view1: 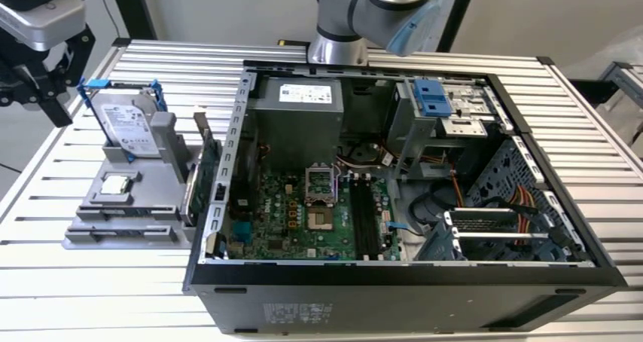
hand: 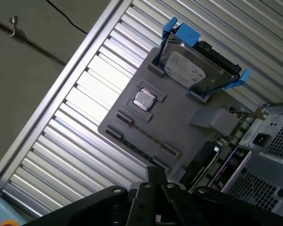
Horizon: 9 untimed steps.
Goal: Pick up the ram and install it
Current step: 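Pick up the ram and move it above insertion slot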
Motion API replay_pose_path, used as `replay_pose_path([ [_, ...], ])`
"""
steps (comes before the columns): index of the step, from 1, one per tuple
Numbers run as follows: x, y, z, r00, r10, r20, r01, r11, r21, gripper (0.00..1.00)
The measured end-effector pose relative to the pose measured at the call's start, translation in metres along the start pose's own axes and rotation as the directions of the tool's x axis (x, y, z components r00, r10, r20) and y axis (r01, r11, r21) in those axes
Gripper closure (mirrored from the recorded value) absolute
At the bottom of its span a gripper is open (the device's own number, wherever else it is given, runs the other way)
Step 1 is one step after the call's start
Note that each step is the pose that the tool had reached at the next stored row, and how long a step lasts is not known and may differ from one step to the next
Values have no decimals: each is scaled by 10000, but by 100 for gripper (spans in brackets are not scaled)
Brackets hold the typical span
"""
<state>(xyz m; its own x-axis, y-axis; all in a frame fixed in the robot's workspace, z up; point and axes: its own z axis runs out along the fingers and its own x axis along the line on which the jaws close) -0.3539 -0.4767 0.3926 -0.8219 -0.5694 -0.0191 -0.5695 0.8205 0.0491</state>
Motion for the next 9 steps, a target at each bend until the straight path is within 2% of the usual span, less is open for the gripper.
replay_pose_path([
  [5,0,0,0,9994,-343,-17,343,9994,-7,100],
  [9,0,0,-1,9992,-397,-20,397,9992,-8,100],
])
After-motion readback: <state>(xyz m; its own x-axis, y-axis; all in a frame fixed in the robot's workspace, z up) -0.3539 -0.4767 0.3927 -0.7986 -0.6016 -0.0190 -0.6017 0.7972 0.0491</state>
